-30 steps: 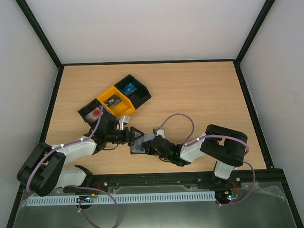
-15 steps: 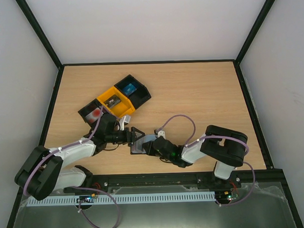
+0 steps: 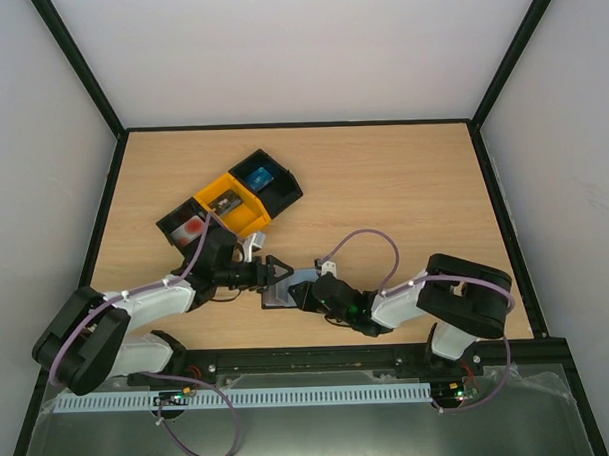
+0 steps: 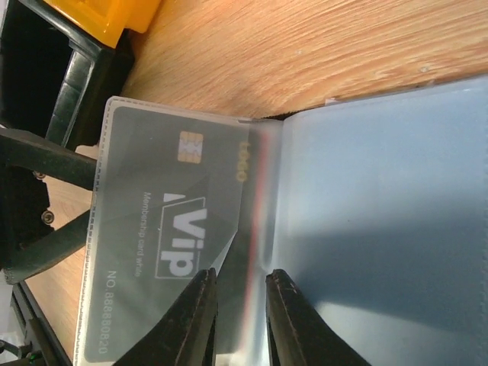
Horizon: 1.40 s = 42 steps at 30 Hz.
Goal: Take the credit cards out of the card holder
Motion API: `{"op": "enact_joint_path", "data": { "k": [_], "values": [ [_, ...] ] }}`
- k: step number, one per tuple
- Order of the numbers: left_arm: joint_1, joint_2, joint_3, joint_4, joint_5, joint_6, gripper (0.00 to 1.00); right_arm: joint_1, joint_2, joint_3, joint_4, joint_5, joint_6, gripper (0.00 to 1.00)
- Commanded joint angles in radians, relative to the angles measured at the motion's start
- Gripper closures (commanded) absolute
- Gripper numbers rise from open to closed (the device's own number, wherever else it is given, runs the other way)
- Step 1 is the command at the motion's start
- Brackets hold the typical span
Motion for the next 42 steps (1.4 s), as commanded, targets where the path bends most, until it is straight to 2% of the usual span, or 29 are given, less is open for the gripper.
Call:
{"op": "enact_joint_path", "data": {
  "k": [1, 11, 19, 32, 42],
  "values": [
    [-0.016, 0.019, 0.005, 0.050, 0.018, -0.022, 0.25, 0.005, -0.060, -0.026, -0.049, 0.046, 0.007, 0.79],
    [-0.056, 0.061, 0.009, 0.131, 0.037, -0.081, 0.25, 0.005, -0.206, -0.060, -0.164, 0.118, 0.009, 0.70],
    [-0.075, 0.115, 0.001, 0.216, 0.062, -0.125, 0.25, 0.005, -0.276, -0.084, -0.211, 0.150, 0.021, 0.69],
    [-0.072, 0.092, 0.027, 0.041, -0.052, -0.036, 0.25, 0.005, -0.273, -0.065, -0.211, 0.147, 0.005, 0.71],
    [-0.059, 0.120, 0.017, -0.004, -0.136, -0.016, 0.34, 0.004, -0.175, -0.017, -0.216, 0.135, -0.018, 0.75]
  ]
}}
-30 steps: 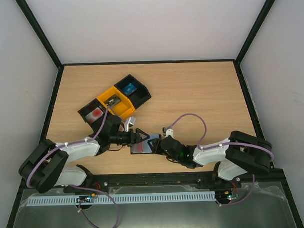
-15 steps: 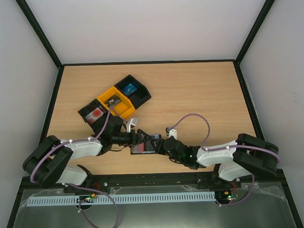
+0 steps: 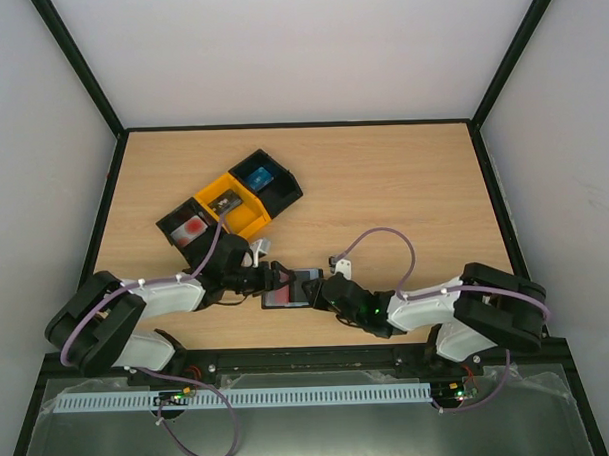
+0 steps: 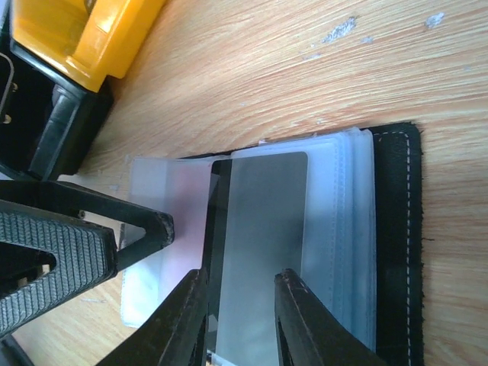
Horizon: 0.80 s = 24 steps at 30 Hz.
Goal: Take the credit cards out of the card holder
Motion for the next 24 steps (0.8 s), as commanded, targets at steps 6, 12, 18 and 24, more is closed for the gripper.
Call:
{"op": "enact_joint_path", "data": {
  "k": [6, 12, 18, 24],
  "values": [
    [0.011, 0.037, 0.004, -0.004, -0.036, 0.024, 0.39, 0.005, 0.095, 0.061, -0.037, 0.029, -0.021, 0.77],
    [0.011, 0.064, 0.004, 0.018, -0.025, 0.021, 0.46, 0.004, 0.124, 0.054, -0.042, 0.026, -0.011, 0.77],
    [0.011, 0.088, 0.002, 0.058, 0.007, 0.003, 0.52, 0.005, 0.163, 0.054, -0.024, 0.004, -0.003, 0.78],
    [0.011, 0.099, 0.000, 0.064, 0.001, 0.000, 0.57, 0.004, 0.166, 0.051, -0.015, 0.000, 0.001, 0.78]
  ]
}}
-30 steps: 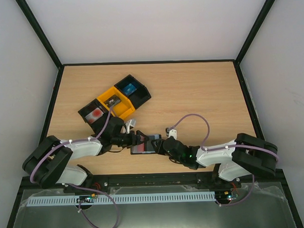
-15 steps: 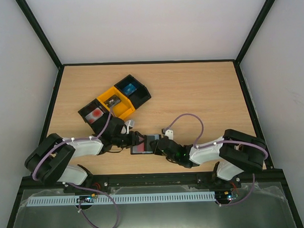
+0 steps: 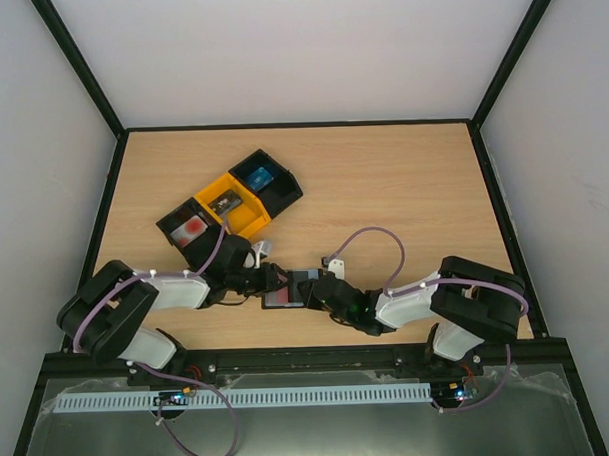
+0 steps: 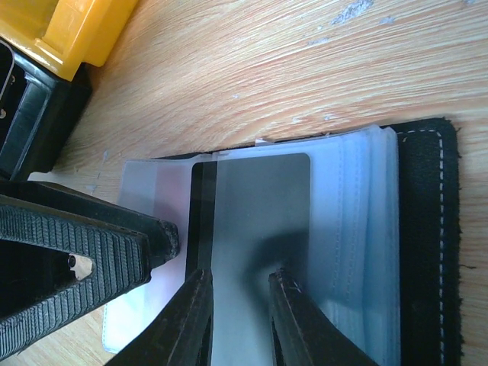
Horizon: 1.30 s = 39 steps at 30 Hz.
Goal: Take the credit cards out of the card holder
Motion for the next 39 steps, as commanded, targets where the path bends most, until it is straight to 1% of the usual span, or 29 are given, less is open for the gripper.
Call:
{"op": "enact_joint_path", "data": {
  "k": [1, 7, 13, 18, 20, 34, 39],
  "values": [
    [0.005, 0.018, 0.000, 0.017, 0.004, 0.002, 0.58, 0.004, 0.024, -0.007, -0.053, 0.000, 0.010, 0.78],
    [0.005, 0.010, 0.000, 0.008, -0.005, -0.008, 0.59, 0.004, -0.030, -0.007, -0.092, 0.029, 0.004, 0.78],
    [0.005, -0.032, 0.005, -0.011, -0.003, -0.014, 0.56, 0.003, -0.086, -0.008, -0.143, 0.081, -0.009, 0.78],
    [0.004, -0.044, 0.006, -0.012, -0.003, -0.017, 0.55, 0.003, -0.073, -0.017, -0.109, 0.071, -0.006, 0.79],
    [0.005, -0.036, 0.006, -0.010, -0.002, -0.018, 0.55, 0.004, -0.062, -0.017, -0.099, 0.061, -0.005, 0.80],
    [0.004, 0.030, 0.007, 0.033, 0.006, -0.018, 0.56, 0.004, -0.033, -0.041, -0.068, 0.028, 0.011, 0.80],
    [0.005, 0.051, 0.003, 0.059, 0.018, -0.028, 0.61, 0.005, -0.030, -0.044, -0.060, 0.028, 0.012, 0.81]
  ]
}}
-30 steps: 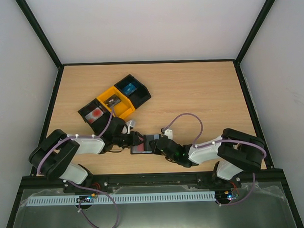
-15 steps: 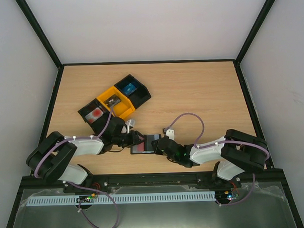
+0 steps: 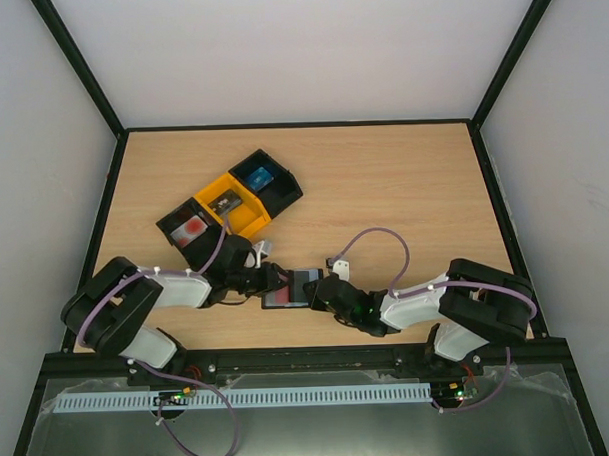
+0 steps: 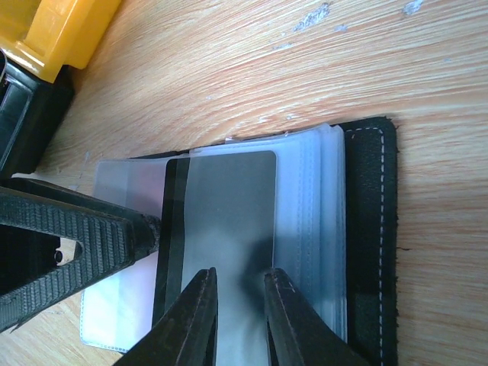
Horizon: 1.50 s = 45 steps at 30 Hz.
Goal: Take the credit cards out of the card holder
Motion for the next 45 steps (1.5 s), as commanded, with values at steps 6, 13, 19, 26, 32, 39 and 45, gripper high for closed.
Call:
{"op": "enact_joint_path", "data": {
  "k": [6, 13, 19, 26, 32, 39, 45],
  "values": [
    [0.004, 0.042, -0.005, 0.058, 0.024, -0.015, 0.66, 0.004, 0.024, -0.025, 0.000, 0.003, 0.012, 0.81],
    [0.004, 0.053, -0.007, 0.075, 0.035, -0.026, 0.73, 0.004, 0.029, -0.029, 0.010, 0.003, 0.014, 0.81],
    [0.004, 0.062, -0.009, 0.086, 0.039, -0.032, 0.78, 0.004, 0.032, -0.032, 0.013, 0.002, 0.017, 0.81],
    [0.004, 0.064, -0.010, 0.097, 0.050, -0.043, 0.89, 0.004, 0.036, -0.038, 0.019, 0.002, 0.020, 0.81],
    [0.006, 0.052, -0.010, 0.079, 0.048, -0.040, 0.97, 0.004, 0.037, -0.041, 0.017, 0.006, 0.022, 0.81],
    [0.023, 0.050, -0.025, 0.091, 0.066, -0.046, 0.97, 0.004, 0.036, -0.044, 0.018, 0.009, 0.024, 0.81],
    [0.039, 0.035, -0.039, 0.091, 0.076, -0.049, 0.97, 0.004, 0.036, -0.046, 0.018, 0.009, 0.025, 0.81]
  ]
}}
